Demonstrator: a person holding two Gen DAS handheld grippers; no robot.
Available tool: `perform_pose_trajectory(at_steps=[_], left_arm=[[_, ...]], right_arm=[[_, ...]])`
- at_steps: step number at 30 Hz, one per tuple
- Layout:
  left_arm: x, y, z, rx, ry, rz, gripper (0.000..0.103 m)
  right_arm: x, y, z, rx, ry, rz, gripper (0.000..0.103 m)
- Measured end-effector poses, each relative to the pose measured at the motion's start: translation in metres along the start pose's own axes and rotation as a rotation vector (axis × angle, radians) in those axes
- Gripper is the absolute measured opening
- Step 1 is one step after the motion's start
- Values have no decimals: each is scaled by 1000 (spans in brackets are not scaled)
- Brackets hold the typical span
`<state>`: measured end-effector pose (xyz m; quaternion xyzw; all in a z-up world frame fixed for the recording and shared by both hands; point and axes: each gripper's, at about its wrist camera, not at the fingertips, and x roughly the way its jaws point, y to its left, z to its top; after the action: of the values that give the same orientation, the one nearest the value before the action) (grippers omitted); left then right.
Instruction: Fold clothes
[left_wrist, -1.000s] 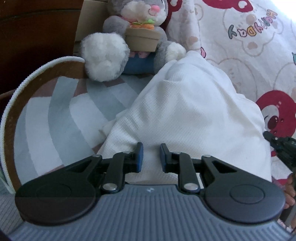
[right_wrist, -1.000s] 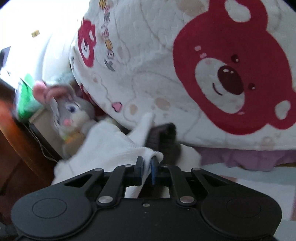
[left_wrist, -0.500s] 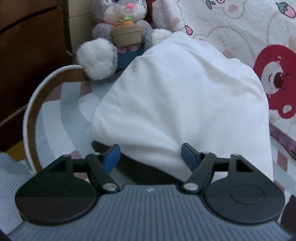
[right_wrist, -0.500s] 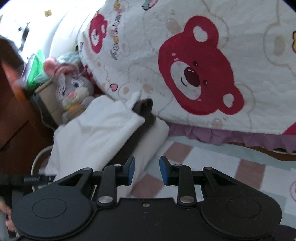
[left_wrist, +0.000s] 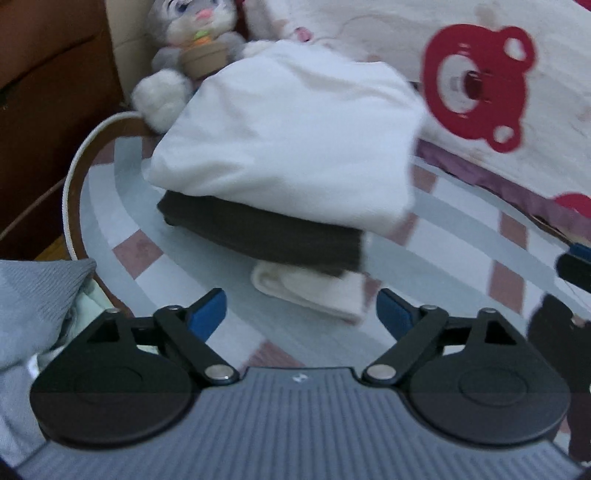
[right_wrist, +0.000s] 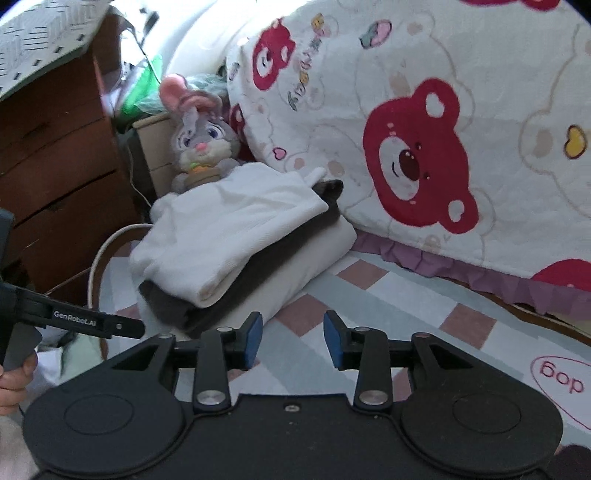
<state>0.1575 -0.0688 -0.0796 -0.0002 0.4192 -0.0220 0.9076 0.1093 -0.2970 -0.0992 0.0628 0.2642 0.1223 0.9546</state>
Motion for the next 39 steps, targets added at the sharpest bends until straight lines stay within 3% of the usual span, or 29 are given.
perform_pose_trajectory(at_steps=[5, 15, 29, 39], left_arm=[[-36, -38, -23, 57, -3, -3, 99], [-75, -84, -66, 106, 88, 17, 100], [-129, -111, -103, 176, 65, 10, 100], [-143, -123, -109, 204, 31, 21, 100]], right_arm=[[-43, 10, -14, -14, -52, -12, 61], [-118, 17, -42, 10, -109, -31, 68], [-185, 20, -72, 52, -123, -92, 68], [-199, 26, -78, 18, -128, -87, 69]])
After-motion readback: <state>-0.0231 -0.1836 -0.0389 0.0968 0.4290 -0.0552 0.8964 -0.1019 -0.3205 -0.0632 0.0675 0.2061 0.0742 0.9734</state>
